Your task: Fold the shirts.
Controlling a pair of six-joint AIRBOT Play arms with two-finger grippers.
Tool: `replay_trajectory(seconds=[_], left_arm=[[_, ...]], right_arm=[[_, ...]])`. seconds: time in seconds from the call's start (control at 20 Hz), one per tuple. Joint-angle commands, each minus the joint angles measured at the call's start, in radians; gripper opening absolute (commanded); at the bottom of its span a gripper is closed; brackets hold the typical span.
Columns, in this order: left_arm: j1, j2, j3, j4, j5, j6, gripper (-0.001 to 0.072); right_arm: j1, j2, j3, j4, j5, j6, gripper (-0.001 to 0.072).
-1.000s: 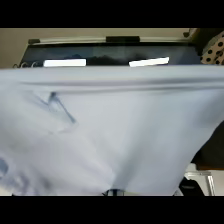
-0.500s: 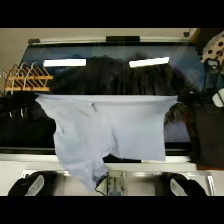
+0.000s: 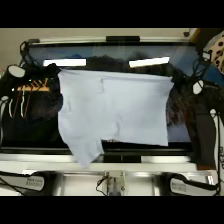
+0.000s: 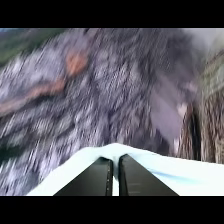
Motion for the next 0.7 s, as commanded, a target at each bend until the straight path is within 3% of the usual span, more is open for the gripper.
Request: replay_trajectory(seconds=[0.0,0.35,0.65], left_arm=[[-0.02,-0.143,0.136,-0.01,0.026,0.003,0.0039],[-0.017,-0.217,0.135,-0.01,-0.043,0.003,0.004],[0.041,-0.224,0.135,0.071,-0.375,-0.004,0.0039]], right_arm=[[-0.016,-0.072,0.015,0.007,-0.097,0.072,0.0059],[0.076,-0.13,0.015,0.014,-0.035,0.07,0.006],[0.067,-0.131,0.015,-0.051,0.238,0.07,0.006]])
